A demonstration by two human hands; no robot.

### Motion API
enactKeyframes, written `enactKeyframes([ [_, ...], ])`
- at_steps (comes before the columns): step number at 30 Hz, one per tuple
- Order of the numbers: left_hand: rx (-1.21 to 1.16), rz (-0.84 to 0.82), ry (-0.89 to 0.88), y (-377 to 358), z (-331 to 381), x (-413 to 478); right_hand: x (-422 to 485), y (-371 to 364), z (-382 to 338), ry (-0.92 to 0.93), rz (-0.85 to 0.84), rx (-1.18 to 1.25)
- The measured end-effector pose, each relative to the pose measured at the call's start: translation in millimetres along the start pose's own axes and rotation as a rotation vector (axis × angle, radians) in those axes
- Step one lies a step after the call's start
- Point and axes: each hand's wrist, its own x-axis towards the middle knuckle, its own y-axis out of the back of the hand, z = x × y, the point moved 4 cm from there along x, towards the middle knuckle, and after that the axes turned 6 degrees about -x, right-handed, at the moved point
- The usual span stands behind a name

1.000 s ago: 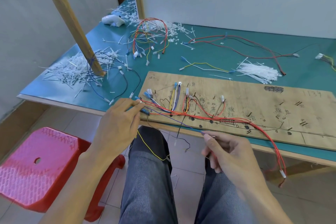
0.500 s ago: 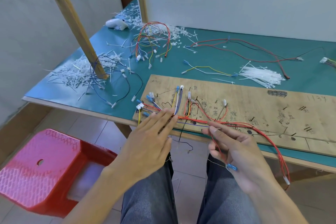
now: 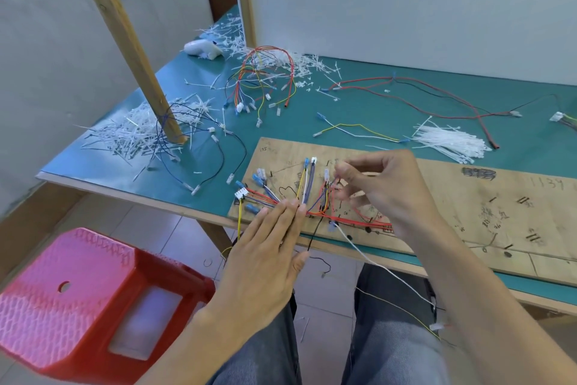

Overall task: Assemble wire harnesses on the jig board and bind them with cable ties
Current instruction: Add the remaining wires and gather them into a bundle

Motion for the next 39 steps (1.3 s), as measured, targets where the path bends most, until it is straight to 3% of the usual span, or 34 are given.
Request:
enactKeyframes([
  [4,0.027,0.053,0.006,-2.5,3.7,0.7,41.2,-16.8,-2.4,0.108,0.07,-0.278],
  [16,-0.177,0.065,0.085,0.1,8.6,5.7,94.1,-47.0,22.8,0.025,0.082,-0.544],
  [27,-0.548,0.137,0.162,22.5,1.4,1.9,101.8,-41.5,30.3,-0.076,0.051,-0.368],
  [33,-0.557,0.164,0.159,33.7,-3.3,6.5,102.8,-46.2,27.4,-0.058,0.06,-0.518],
  [39,-0.613,0.216,0.207,39.3,-10.4,12.7,99.0,-42.1,26.6,-0.043,0.084,-0.499],
])
